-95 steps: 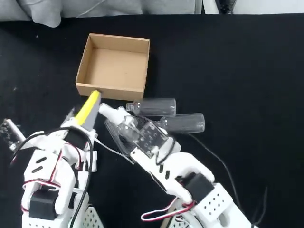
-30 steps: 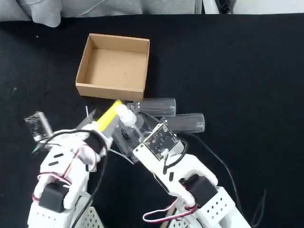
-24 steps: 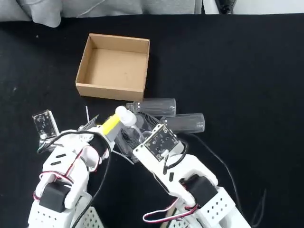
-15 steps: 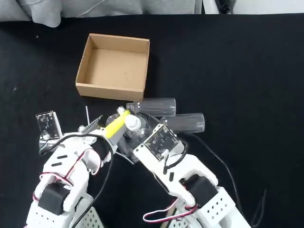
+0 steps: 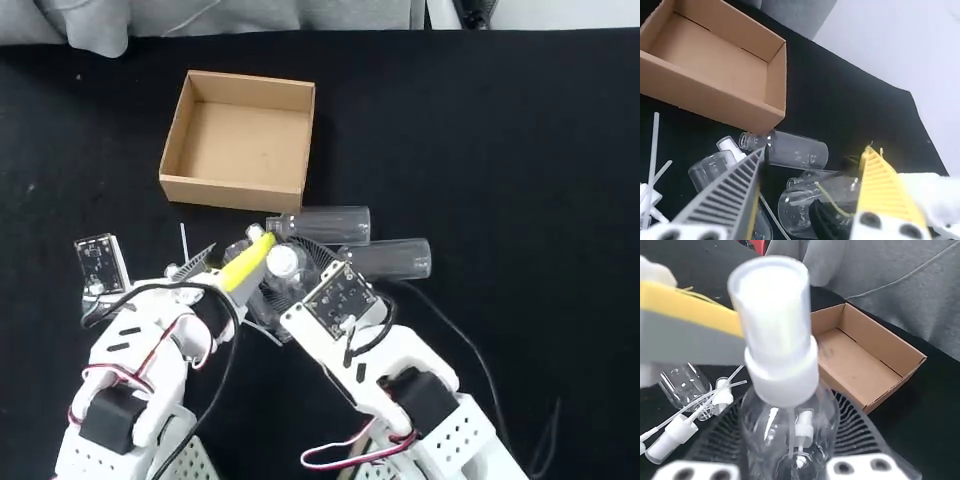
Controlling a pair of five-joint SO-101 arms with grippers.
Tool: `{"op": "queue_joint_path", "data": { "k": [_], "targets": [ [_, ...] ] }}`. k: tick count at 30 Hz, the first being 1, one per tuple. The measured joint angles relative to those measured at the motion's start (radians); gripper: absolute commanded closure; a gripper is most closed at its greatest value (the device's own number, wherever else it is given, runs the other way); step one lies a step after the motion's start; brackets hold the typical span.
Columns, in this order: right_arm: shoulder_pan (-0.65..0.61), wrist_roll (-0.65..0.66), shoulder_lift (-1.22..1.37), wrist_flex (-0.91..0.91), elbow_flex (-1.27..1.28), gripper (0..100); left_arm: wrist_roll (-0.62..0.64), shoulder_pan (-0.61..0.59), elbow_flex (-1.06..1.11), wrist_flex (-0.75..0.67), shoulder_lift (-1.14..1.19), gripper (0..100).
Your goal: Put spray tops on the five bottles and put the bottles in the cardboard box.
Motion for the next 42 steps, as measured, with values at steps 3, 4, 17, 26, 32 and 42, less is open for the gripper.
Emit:
{"op": "queue_joint_path", "data": {
  "k": [3, 4, 17, 26, 32, 42],
  "targets": [
    [-0.003, 0.0, 0.0, 0.0, 0.0, 94.9, 0.0, -0.031, 0.0, 0.0, 0.009, 72],
    [-0.003, 0.0, 0.0, 0.0, 0.0, 94.9, 0.0, -0.044, 0.0, 0.002, 0.009, 72],
    [-0.005, 0.0, 0.0, 0.0, 0.0, 94.9, -0.011, -0.057, 0.0, 0.002, 0.009, 72],
    [-0.003, 0.0, 0.0, 0.0, 0.0, 94.9, -0.19, -0.098, -0.005, 0.035, 0.011, 72],
    [-0.003, 0.0, 0.0, 0.0, 0.0, 94.9, -0.212, -0.215, -0.034, 0.041, 0.006, 72],
    [-0.003, 0.0, 0.0, 0.0, 0.0, 94.9, -0.252, -0.227, -0.083, 0.041, 0.025, 72]
  ]
}}
